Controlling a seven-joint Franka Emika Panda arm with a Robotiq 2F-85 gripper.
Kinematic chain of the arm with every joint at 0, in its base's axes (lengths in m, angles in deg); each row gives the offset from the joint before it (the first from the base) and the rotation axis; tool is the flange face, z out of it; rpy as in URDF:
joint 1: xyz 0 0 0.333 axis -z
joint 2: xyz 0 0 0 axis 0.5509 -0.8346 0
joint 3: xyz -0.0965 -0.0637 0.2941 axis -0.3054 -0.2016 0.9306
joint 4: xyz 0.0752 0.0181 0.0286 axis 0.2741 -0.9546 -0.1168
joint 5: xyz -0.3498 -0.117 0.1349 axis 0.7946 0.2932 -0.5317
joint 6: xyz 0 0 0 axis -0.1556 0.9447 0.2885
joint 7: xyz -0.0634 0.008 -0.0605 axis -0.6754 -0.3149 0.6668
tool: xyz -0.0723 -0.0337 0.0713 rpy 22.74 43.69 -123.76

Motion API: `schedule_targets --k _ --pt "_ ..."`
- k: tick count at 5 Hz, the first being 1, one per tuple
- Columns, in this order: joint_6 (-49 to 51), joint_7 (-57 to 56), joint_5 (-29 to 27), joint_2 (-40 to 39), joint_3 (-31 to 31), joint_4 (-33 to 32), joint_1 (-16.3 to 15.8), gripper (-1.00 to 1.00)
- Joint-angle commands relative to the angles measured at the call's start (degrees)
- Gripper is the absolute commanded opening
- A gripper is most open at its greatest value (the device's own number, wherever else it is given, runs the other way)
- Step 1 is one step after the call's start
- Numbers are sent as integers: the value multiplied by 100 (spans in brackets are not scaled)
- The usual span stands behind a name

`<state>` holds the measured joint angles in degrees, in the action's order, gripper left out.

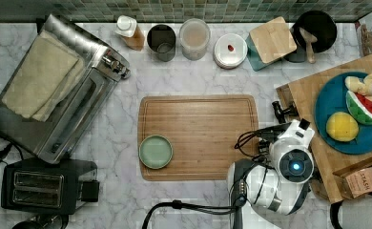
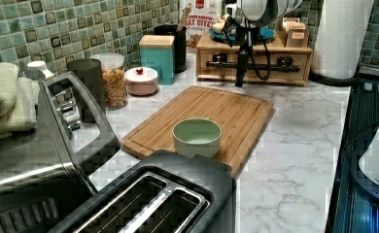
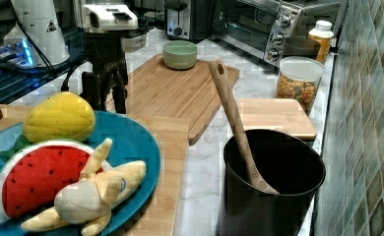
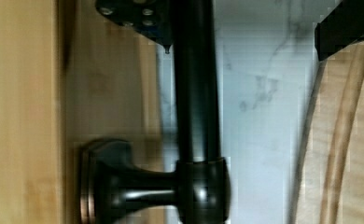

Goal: Open the drawer.

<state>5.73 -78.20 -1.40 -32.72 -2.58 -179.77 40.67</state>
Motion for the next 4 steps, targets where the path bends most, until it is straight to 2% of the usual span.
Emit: schedule_targets --k 1,2,4 --pt "1798 -645 -241 905 449 -240 -157 100" --pt "2094 -737 -810 996 843 -386 -269 100" --pt "1772 556 -1089 1378 1421 -1081 -989 100"
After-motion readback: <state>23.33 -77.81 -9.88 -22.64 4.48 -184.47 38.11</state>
